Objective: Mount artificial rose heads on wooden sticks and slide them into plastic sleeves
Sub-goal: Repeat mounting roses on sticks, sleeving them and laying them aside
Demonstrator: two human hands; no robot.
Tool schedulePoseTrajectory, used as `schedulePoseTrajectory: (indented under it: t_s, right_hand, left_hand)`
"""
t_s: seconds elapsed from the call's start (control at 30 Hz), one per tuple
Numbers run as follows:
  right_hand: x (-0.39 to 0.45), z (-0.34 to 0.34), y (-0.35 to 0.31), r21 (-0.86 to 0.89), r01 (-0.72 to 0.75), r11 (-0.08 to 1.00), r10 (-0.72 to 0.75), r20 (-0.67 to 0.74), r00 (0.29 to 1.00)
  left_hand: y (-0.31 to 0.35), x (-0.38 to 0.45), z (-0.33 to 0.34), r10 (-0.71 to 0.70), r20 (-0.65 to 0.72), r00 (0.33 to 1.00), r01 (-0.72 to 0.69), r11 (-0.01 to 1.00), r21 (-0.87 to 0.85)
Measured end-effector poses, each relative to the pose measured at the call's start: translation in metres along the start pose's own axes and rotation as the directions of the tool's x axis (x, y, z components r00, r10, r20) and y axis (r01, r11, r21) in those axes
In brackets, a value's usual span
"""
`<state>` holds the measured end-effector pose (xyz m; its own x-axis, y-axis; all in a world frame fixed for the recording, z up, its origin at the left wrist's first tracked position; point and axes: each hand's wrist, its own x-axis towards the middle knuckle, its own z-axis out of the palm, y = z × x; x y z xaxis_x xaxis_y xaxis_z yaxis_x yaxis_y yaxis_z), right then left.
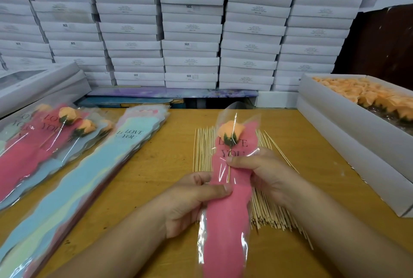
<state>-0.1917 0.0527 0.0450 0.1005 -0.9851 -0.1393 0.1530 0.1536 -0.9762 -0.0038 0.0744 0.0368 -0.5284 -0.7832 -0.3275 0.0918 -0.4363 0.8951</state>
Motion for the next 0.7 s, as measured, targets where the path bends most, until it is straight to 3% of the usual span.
schedulePoseTrajectory:
  t_s: [0.17, 0.47, 0.6, 0.7]
  right_hand:
    - [0.001, -0.001, 0.001, 0.027, 0.001, 1.000, -0.001, -0.017, 1.000]
    - [0.001, -0.005, -0.003, 0.043, -0.026, 0.999, 0.021, 0.111, 0.994]
    - [0.003, -0.013, -0.005, 0.065, -0.054, 0.996, 0.047, 0.106, 0.993]
    - [0.005, -0.017, -0.005, 0.058, -0.061, 0.996, 0.054, 0.105, 0.993]
  left_hand:
    - [-0.002, 0.000, 0.002, 0.010, -0.047, 0.999, -0.008, 0.999, 0.032]
    - [0.033, -0.015, -0.021, 0.057, -0.183, 0.981, -0.030, 0.988, 0.150]
    - [0.067, -0.030, -0.061, 0.188, -0.321, 0.928, -0.093, 0.953, 0.290]
    - [0.093, -0.046, -0.103, 0.280, -0.437, 0.855, -0.066, 0.893, 0.444]
